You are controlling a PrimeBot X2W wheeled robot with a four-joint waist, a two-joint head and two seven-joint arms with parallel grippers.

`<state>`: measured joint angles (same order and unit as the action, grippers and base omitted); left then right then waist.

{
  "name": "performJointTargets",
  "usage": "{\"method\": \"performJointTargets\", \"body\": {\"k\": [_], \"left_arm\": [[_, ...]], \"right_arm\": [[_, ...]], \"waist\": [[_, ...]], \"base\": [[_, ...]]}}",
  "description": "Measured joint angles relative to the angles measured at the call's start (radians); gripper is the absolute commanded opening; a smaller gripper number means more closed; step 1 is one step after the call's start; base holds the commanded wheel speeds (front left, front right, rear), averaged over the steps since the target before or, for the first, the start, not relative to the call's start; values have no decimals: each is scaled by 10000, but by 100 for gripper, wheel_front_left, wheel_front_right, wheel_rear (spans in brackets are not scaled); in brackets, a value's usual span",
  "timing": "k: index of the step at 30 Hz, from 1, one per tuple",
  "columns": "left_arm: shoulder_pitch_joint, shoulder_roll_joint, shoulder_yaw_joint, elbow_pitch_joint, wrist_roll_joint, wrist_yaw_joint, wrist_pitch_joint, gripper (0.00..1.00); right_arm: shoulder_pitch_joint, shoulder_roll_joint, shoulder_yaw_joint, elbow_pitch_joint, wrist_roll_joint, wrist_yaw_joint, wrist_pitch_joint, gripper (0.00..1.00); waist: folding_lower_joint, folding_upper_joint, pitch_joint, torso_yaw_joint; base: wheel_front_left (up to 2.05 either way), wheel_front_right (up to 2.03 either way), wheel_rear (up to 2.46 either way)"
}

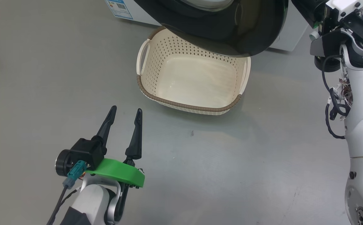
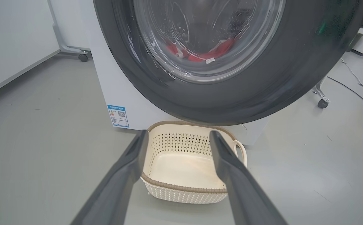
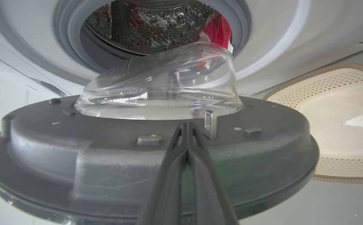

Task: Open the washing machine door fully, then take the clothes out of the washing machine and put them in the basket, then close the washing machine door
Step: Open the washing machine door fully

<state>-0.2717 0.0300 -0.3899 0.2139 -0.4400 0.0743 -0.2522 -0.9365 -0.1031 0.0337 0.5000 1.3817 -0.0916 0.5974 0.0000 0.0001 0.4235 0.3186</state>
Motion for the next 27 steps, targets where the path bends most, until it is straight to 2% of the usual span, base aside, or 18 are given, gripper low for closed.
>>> {"method": "performJointTargets", "body": {"k": [12,27], "left_arm": [[-146,-2,-12,6,-13,12,0,100],[-147,-4,-38,73,-13,58,0,100]], "right_arm": [[-1,25,48,272,453,-165,761,0],[240,113,339,600,832,-184,1361,0]], "waist": [[0,0,-48,62],[0,0,-316,85]], "base": [[0,0,0],[0,0,0]]}}
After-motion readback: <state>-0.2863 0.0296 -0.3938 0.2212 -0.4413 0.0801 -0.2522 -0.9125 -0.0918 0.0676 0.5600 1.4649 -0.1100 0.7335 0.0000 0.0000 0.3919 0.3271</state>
